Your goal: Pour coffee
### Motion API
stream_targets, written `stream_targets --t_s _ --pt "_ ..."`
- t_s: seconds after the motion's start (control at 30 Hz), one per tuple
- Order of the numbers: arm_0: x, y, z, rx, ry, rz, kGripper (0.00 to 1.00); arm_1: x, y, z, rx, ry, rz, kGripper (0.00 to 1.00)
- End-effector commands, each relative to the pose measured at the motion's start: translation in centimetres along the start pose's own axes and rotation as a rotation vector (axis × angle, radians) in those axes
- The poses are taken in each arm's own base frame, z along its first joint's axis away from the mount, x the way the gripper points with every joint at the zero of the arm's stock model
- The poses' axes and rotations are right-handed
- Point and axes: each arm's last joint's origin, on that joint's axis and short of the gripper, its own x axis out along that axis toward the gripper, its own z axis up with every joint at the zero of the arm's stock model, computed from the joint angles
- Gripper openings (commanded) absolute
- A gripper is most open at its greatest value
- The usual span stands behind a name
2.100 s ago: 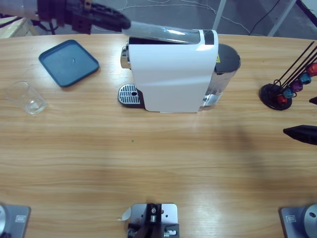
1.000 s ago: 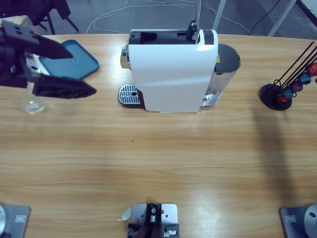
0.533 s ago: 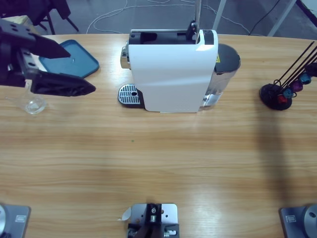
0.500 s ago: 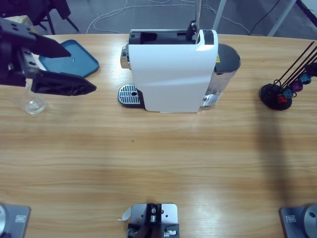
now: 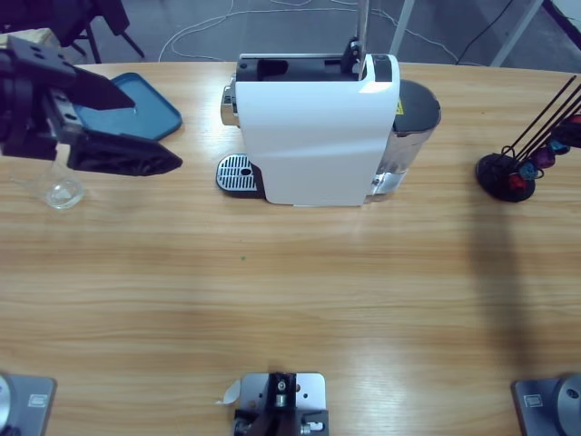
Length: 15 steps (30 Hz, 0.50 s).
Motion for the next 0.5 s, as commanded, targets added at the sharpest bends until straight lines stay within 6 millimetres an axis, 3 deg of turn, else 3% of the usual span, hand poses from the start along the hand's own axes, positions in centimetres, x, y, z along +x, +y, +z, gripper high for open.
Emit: stream_targets --t_s 0.03,0.1,0.17,0.5 --pt "1.75 -0.12 -0.10 -0.013 0.043 0.000 1.000 0.78 -0.28 -1.10 0.005 0.040 -0.015 0.342" --pt "1.79 -0.12 -0.03 -0.014 0.043 0.000 1.000 0.84 -0.29 -1.14 0.004 0.044 -0.017 0.327" --pt "1.78 -0.11 0.12 -0.015 0.039 -0.001 1.000 0.84 -0.32 -1.10 0.002 0.042 -0.022 0.224" --pt "1.69 -0.10 0.37 -0.025 0.032 -0.003 1.000 0.75 -0.34 -0.96 0.004 0.039 -0.028 0.168"
